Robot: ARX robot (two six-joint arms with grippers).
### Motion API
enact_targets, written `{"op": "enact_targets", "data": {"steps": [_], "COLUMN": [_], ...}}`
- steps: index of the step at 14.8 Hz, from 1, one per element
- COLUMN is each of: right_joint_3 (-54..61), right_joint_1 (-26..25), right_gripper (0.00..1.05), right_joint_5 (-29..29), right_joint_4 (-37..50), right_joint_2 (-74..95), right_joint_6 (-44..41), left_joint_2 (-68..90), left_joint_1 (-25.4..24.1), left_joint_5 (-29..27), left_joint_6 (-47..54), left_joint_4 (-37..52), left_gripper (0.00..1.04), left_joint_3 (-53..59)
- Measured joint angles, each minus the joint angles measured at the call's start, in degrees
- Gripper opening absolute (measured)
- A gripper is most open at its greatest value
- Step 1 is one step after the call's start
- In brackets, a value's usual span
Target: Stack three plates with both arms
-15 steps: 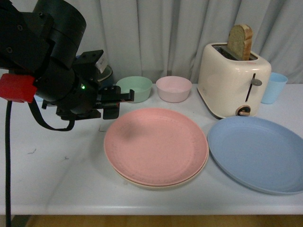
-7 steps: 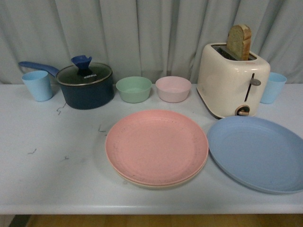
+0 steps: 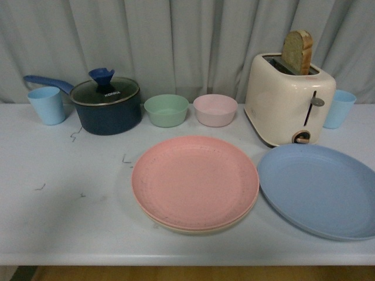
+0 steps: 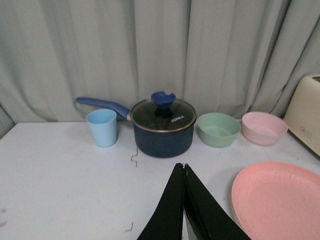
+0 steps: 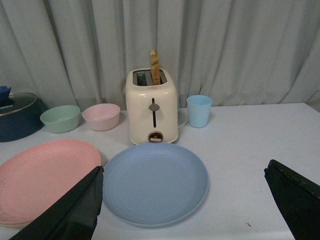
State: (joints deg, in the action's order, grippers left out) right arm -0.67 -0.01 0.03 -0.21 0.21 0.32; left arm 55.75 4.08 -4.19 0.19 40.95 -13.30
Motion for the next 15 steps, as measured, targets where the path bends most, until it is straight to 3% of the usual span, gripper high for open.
{"op": "enact_targets", "data": {"steps": [3, 9, 11, 15], "right_joint_3": [0.0, 0.0, 0.0, 0.0], "right_joint_1": [0.0, 0.0, 0.0, 0.0], "right_gripper": [0.98, 0.98, 0.98, 0.98], "right_joint_5": [0.0, 0.0, 0.0, 0.0], "right_joint_4": [0.0, 0.02, 0.02, 0.02], "right_joint_2": [0.0, 0.0, 0.0, 0.0], "right_joint_6": [0.0, 0.0, 0.0, 0.0], "left_joint_2": [-8.2, -21.53, -24.02, -32.79], "left_joint_1": [-4.2, -3.98, -3.98, -3.98], "left_joint_5": [4.04, 4.17, 4.17, 4.17], "left_joint_6": [-0.04, -0.04, -0.07, -0.07], "left_joint_4": [-1.64, -10.34, -9.49, -17.94], "left_gripper": [0.02, 0.02, 0.02, 0.02], "left_joint_3": [4.61, 10.43, 12.61, 12.68]}}
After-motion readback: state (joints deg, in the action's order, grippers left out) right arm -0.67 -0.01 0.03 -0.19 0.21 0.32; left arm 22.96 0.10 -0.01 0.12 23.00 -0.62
